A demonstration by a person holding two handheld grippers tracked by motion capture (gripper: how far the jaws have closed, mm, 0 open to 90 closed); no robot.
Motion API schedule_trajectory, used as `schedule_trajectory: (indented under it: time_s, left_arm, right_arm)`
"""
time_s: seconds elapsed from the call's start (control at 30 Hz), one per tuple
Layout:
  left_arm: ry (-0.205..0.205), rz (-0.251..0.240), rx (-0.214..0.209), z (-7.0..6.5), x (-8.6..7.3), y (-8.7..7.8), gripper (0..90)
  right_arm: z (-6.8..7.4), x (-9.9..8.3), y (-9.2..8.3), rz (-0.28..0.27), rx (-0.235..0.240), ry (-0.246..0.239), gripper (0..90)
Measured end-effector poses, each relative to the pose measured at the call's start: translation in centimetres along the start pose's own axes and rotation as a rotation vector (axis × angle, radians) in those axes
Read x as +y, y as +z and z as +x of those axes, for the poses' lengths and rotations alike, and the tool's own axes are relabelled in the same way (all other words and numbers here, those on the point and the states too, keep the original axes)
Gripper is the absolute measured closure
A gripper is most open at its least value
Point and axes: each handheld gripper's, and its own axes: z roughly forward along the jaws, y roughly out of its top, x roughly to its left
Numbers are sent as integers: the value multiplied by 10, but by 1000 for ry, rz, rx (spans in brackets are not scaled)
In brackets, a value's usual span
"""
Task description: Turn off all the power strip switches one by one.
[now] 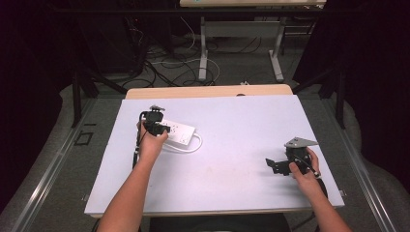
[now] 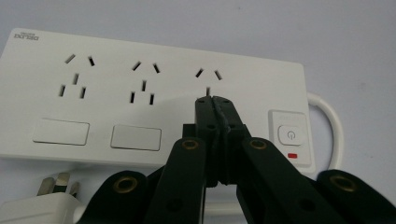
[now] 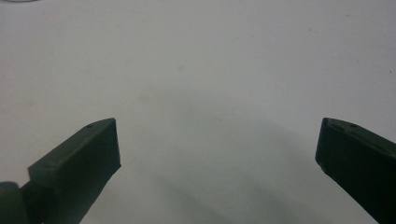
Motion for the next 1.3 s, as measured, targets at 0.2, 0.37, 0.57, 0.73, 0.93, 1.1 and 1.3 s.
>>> schedule_trajectory:
  time_s: [0.2,0.37,0.57,0.73,0.93,1.1,1.3]
  left_arm:
    - [-13,10,7,4,-3,4,900]
    - [-18,16,11,7,-4,6,900]
    - [-21,24,14,9,-5,8,900]
    - [-23,32,15,10,-6,9,900]
    - [-30,34,20,10,-7,12,900]
    - [-33,32,18,11,-7,12,900]
    - [-30,34,21,11,-7,12,900]
  right_arm:
    - [0,0,0,0,-1,0,0]
    - [1,0,0,0,-2,6,0]
    - [1,0,0,1,-2,6,0]
    - [1,0,0,1,-1,6,0]
    - [0,0,0,1,0,2,0]
    - [0,0,0,2,-1,1,0]
    - [1,0,0,1,-1,1,0]
